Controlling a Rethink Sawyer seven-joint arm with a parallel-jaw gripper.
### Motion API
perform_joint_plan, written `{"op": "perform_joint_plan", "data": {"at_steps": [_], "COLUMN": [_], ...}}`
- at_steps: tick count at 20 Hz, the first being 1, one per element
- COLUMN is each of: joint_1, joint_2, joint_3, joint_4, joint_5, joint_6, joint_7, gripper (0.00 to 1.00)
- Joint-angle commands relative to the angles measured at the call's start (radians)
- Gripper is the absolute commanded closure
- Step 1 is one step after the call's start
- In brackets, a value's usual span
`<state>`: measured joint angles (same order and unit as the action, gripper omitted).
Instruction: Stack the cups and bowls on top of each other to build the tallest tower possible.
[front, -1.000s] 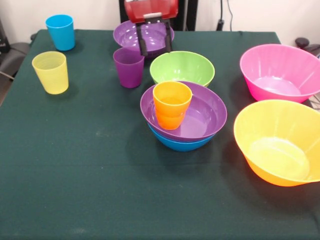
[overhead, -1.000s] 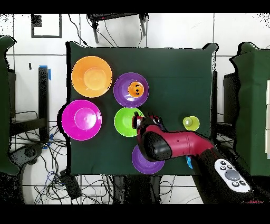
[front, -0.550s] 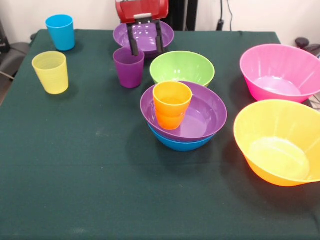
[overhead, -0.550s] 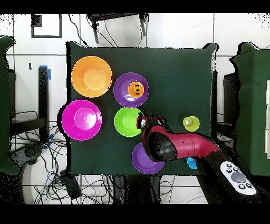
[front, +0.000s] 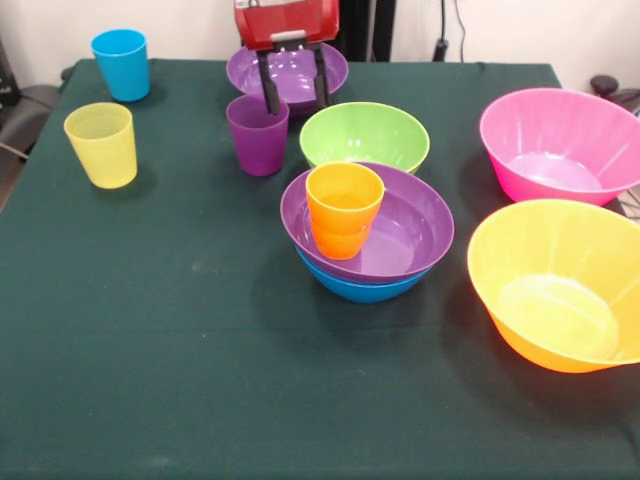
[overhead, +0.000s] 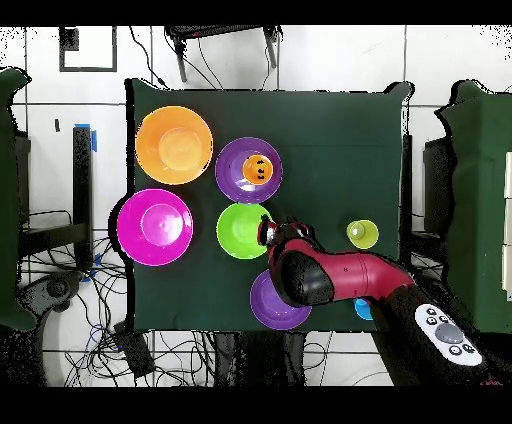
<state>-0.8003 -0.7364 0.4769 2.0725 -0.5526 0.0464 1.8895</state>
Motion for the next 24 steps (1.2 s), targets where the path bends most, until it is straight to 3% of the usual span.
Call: {"op": "perform_joint_plan", "data": {"at_steps": [1,15,24], "joint_1": [0.038,0.039,0.005], "joint_2": [0.117,0.186,0.134], "joint_3": [-0.052,-0.066,-0.022], "joint_4": [-0.017,-0.05,-0.01], "joint_5": [-0.092,-0.098,-0.097], "joint_6": [-0.037,-0.077,-0.045], "joint_7": [0.046,0.048,0.041], "gripper": [0.0,0.0,0.0]}}
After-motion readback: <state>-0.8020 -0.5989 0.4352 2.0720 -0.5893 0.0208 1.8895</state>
